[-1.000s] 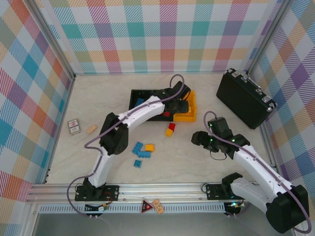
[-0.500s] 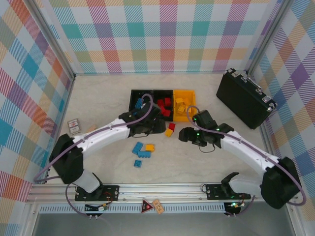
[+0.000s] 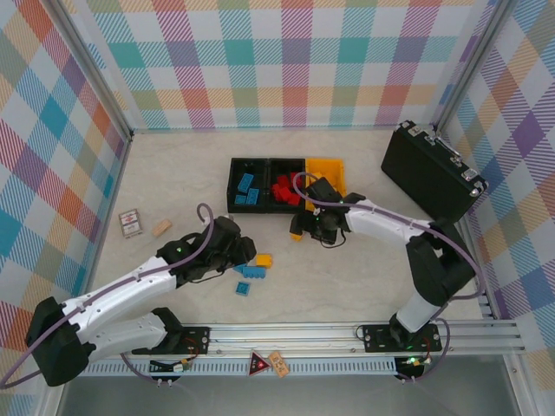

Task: Sort the legos into containers by color
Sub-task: Pick up the lego from the center of the table.

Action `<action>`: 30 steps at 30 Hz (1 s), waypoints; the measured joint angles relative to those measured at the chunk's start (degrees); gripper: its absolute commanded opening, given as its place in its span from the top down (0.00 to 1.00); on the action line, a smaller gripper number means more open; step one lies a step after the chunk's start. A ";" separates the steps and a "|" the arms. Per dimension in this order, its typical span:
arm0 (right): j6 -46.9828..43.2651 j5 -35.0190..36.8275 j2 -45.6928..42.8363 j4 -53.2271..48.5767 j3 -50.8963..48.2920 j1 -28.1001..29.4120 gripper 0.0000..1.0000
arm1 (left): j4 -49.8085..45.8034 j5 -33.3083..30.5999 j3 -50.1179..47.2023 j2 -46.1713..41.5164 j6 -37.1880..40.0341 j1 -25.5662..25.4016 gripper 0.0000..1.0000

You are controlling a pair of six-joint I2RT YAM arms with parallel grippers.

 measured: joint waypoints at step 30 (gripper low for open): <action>4.92 2.56 5.53 -3.26 1.49 0.79 0.74 | 2.73 0.11 -2.56 5.86 -2.56 0.04 0.51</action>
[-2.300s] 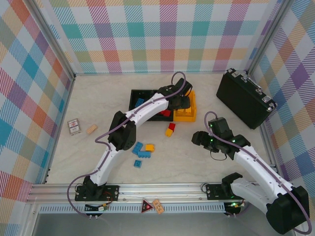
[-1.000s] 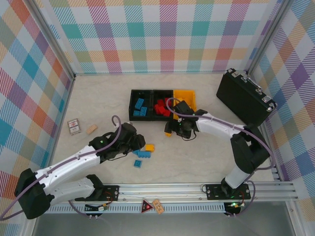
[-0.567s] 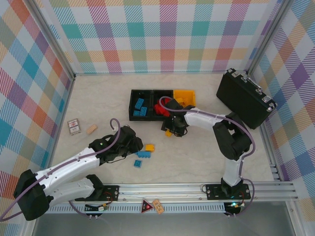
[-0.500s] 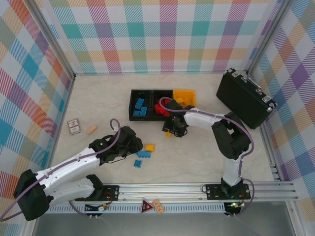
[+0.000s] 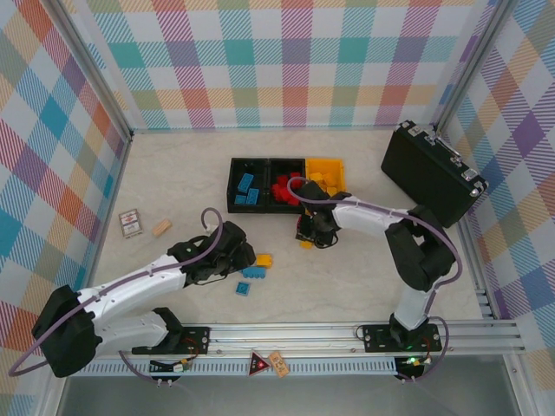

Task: Sort the legos into containers by color
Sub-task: Pick up the lego from the center of the table, then place the lego in the container.

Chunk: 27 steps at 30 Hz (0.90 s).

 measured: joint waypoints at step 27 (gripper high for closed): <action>-16.13 6.43 -5.92 -8.00 12.98 -11.21 0.69 | 11.78 4.11 10.95 16.72 0.59 -5.73 0.52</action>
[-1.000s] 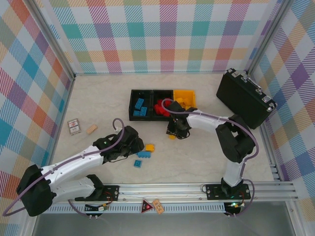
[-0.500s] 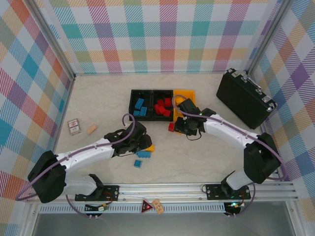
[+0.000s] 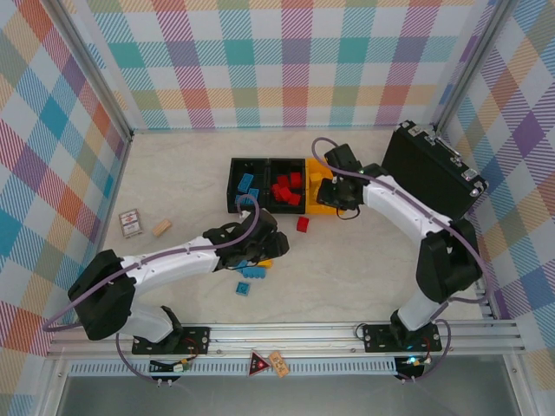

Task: Sort the legos into containers by color
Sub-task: Place the lego in the container.

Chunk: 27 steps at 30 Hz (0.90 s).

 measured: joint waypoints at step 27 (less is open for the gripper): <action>-2.47 0.20 24.28 -3.67 23.15 -3.93 0.59 | 0.07 -0.28 0.07 0.70 -0.50 -1.16 0.52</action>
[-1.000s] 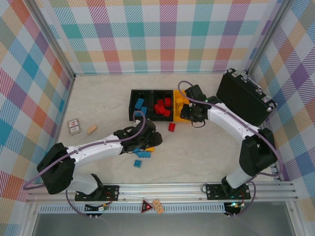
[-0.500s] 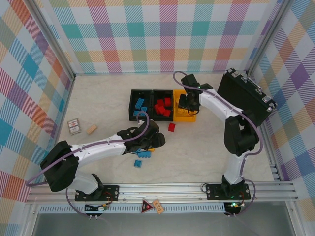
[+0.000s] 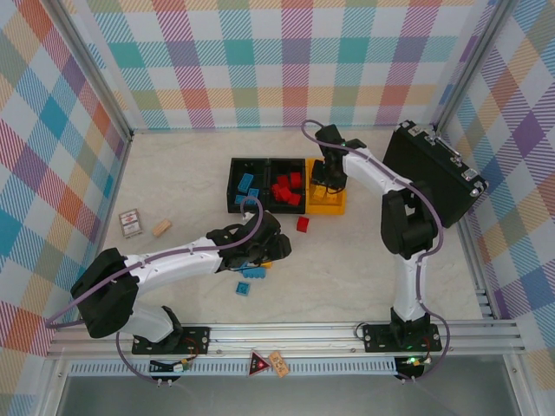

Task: Sort the legos into containers by color
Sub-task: Place the lego in the container, then pick up the lego from the center of the table.

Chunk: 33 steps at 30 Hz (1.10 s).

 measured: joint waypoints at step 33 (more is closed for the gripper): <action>0.11 -11.56 -32.59 7.72 -29.57 0.07 0.41 | -12.81 -10.47 -0.11 -6.93 -1.03 -0.26 0.48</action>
